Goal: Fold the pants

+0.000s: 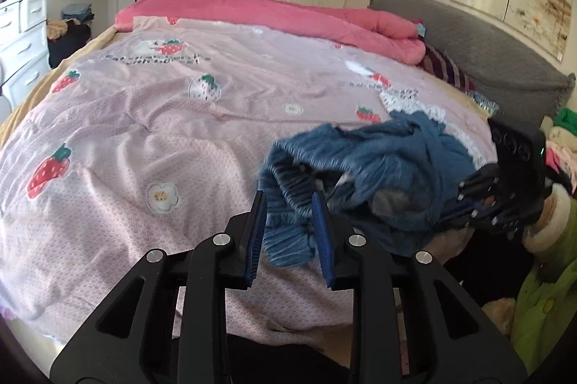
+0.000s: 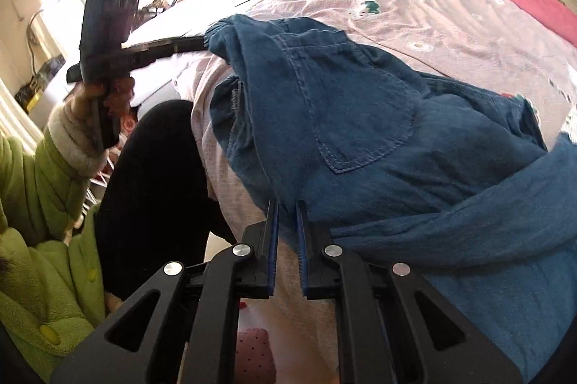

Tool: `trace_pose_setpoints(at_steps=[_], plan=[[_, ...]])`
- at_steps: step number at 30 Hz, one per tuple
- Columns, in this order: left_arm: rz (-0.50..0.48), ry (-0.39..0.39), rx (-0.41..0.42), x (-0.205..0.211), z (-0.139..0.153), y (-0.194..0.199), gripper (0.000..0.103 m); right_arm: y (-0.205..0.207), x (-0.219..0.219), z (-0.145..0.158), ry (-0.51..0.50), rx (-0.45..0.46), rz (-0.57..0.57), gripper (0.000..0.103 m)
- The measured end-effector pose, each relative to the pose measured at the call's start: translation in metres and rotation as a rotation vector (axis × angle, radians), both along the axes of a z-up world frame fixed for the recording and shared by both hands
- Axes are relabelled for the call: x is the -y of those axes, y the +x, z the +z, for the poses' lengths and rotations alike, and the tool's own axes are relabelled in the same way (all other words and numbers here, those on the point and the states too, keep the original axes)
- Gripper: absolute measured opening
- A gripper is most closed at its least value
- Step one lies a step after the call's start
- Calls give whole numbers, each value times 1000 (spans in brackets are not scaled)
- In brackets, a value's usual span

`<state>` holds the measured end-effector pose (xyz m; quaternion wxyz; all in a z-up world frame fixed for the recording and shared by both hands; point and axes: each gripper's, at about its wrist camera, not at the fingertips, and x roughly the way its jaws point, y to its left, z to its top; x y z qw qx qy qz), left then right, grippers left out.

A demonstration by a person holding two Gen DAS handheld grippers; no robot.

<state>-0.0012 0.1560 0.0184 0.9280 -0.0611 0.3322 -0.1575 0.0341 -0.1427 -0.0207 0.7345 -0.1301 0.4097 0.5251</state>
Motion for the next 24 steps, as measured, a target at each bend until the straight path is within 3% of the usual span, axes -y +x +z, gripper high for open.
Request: trace_pose_setpoints(at_steps=[3, 8, 12, 15, 16, 17, 18, 20, 21, 22, 24], plan=[[-53, -67, 2, 8, 11, -1, 44, -4, -4, -3, -10, 5, 17, 12], [-149, -56, -13, 44, 12, -4, 57, 2, 3, 3, 26, 5, -12, 13], [-116, 55, -17, 60, 8, 4, 66, 3, 12, 14, 49, 51, -37, 35], [-114, 18, -41, 58, 5, 15, 66, 3, 18, 22, 64, 93, -51, 45], [-117, -1, -44, 58, 5, 17, 65, 3, 18, 23, 64, 108, -55, 48], [-115, -14, -45, 58, 3, 21, 55, 6, 15, 23, 55, 117, -55, 48], [-114, -29, -54, 56, 0, 26, 38, 8, 13, 21, 42, 120, -60, 48], [-104, -75, -89, 53, -6, 37, 22, 9, 7, 16, 23, 111, -60, 48], [-105, -94, -93, 51, -6, 39, 18, 9, 4, 14, 17, 112, -52, 40], [-111, -116, -94, 49, -5, 42, 16, 9, 0, 11, 6, 115, -32, 14], [-124, -103, -76, 46, 4, 43, 15, 8, -9, 9, -13, 110, -19, 9]])
